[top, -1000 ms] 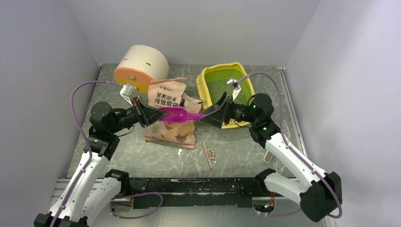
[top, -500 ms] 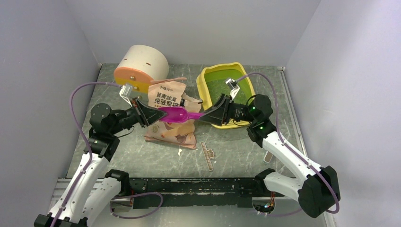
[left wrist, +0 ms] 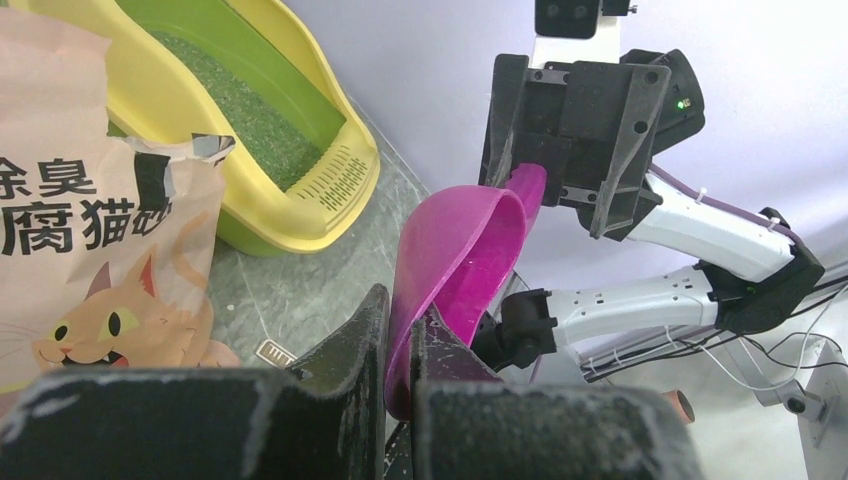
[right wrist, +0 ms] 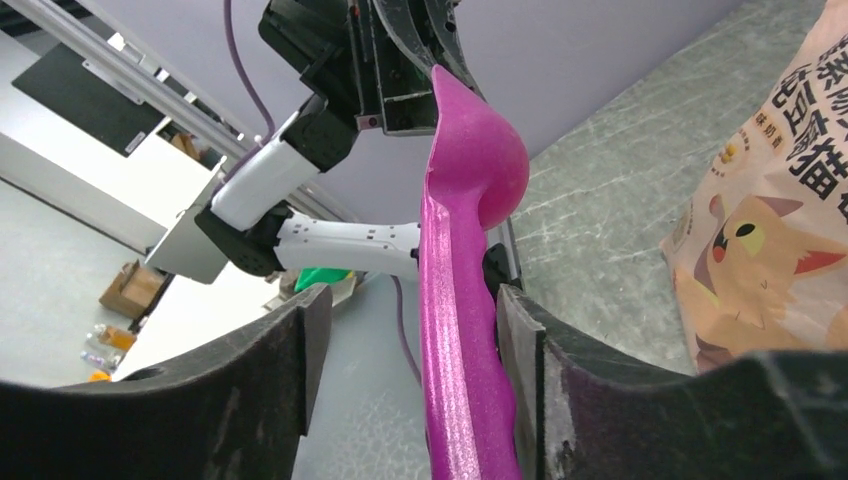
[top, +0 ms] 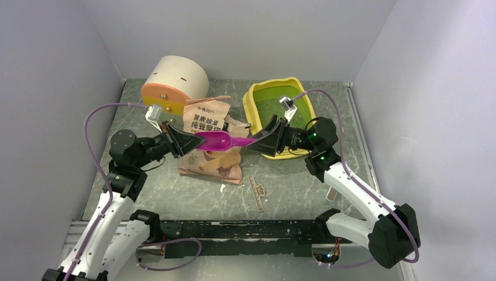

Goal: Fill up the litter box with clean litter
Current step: Pick up the spatula from the center of the board.

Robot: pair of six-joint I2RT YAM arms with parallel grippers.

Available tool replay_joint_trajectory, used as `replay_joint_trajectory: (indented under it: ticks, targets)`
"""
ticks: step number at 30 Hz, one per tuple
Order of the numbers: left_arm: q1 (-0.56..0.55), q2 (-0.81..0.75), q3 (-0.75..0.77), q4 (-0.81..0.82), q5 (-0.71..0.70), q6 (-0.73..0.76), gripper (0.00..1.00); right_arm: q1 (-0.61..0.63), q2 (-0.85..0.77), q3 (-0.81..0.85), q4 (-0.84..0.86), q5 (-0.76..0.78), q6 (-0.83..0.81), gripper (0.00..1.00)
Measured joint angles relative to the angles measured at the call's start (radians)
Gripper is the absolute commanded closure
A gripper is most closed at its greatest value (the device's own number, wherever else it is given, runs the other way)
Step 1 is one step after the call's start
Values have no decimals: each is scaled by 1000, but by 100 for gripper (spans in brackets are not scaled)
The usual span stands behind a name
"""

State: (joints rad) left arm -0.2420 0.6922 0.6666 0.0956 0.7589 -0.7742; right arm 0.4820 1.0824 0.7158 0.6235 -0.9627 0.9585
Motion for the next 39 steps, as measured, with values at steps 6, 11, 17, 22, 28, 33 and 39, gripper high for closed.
replay_joint_trajectory:
  ticks: [6, 11, 17, 22, 28, 33, 39]
  targets:
    - [0, -1, 0, -18, -10, 0, 95, 0, 0, 0, -14, 2, -18, 51]
    - [-2, -5, 0, -18, -8, -1, 95, 0, 0, 0, -16, 3, -17, 53]
    - [-2, -9, 0, -23, -12, 0, 95, 0, 0, 0, -21, 1, -24, 52]
    - [-2, -11, 0, -25, -12, -1, 95, 0, 0, 0, -50, 6, -43, 69]
    - [-2, -10, 0, -28, -10, -5, 95, 0, -3, 0, -58, 5, -47, 82]
    - [-2, -11, 0, -36, -11, -5, 95, 0, -4, 0, -70, 9, -55, 90]
    - [-2, -11, 0, -42, -11, -5, 67, 2, -10, 0, -79, 11, -62, 99]
